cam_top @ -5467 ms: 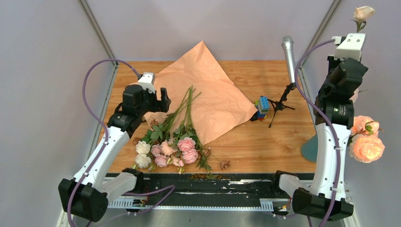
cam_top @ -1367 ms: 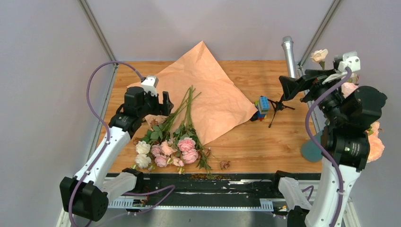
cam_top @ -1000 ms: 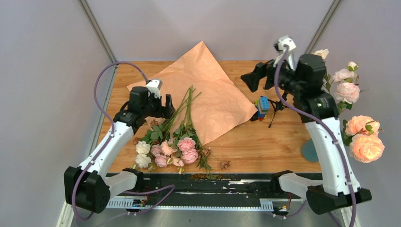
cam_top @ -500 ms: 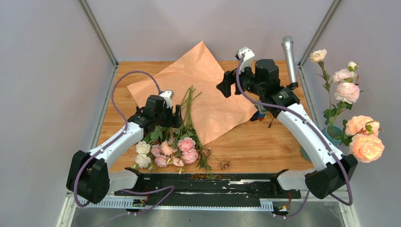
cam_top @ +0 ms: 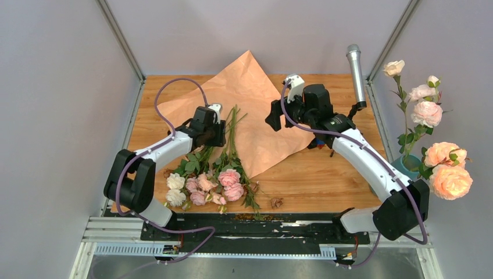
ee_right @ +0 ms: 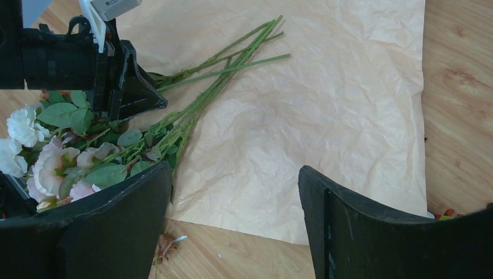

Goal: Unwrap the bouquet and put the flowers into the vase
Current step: Insert the fake flower into the vase, then pick up the fake flower from the wrapping paper.

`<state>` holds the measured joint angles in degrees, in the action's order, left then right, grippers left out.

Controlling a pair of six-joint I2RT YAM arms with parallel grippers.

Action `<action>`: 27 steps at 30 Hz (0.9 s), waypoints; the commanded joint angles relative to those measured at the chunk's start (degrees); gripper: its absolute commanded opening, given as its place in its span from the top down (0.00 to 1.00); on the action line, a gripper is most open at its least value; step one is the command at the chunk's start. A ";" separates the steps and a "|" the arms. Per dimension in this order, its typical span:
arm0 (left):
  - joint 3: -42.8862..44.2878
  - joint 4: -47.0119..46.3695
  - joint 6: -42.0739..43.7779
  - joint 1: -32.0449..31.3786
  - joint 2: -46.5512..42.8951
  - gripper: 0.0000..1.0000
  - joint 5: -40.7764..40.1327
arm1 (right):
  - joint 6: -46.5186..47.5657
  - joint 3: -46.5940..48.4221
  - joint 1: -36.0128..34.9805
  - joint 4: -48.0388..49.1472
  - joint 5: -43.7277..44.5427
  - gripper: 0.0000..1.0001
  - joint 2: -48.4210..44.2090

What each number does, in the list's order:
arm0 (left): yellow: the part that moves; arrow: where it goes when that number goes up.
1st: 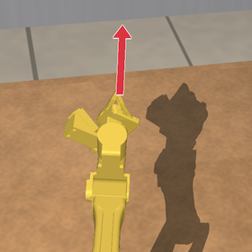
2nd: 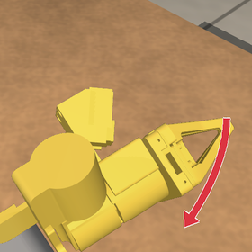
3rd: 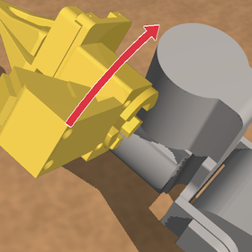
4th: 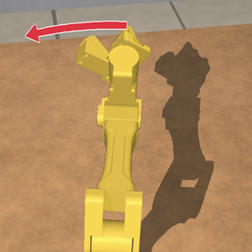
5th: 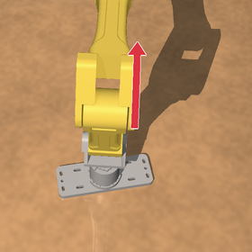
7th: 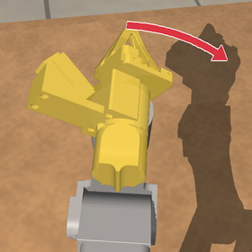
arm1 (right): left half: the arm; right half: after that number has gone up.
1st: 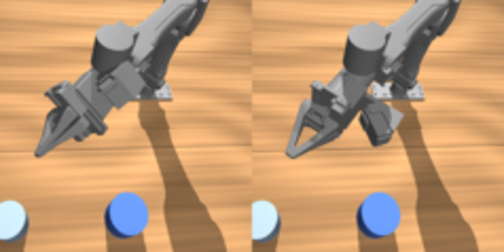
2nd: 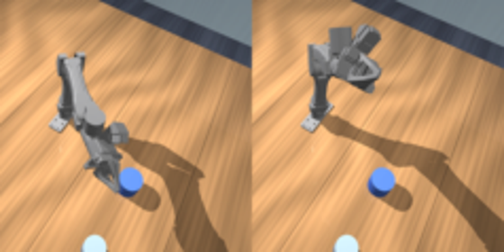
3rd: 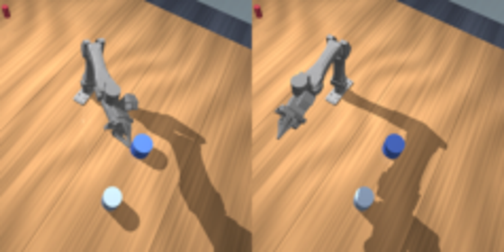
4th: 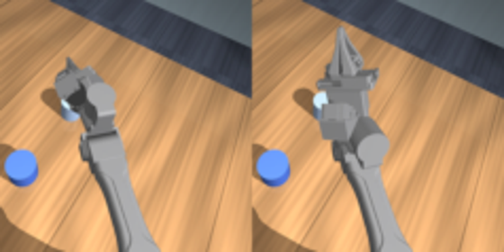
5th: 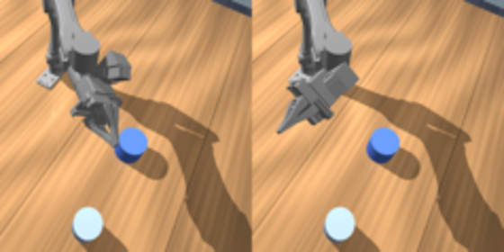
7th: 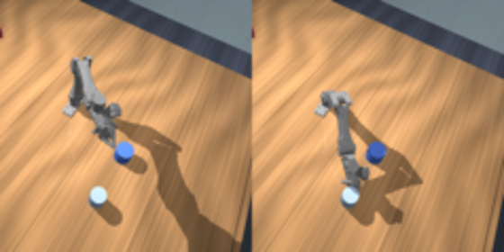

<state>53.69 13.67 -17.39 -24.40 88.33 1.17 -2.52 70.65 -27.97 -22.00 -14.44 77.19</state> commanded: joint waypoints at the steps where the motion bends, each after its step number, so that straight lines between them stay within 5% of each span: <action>1: 1.99 -3.53 -2.26 -0.59 0.07 0.44 0.48 | -0.13 -0.70 -0.22 3.19 0.76 0.20 0.40; 27: 6.08 0.56 6.53 -0.58 8.45 0.64 -6.94 | 0.24 -0.96 -0.25 3.19 -0.73 0.21 3.35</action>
<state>57.93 14.35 -12.53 -24.77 96.77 -3.55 -2.46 69.93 -27.97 -21.52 -14.57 80.36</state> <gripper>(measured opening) 0.367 0.794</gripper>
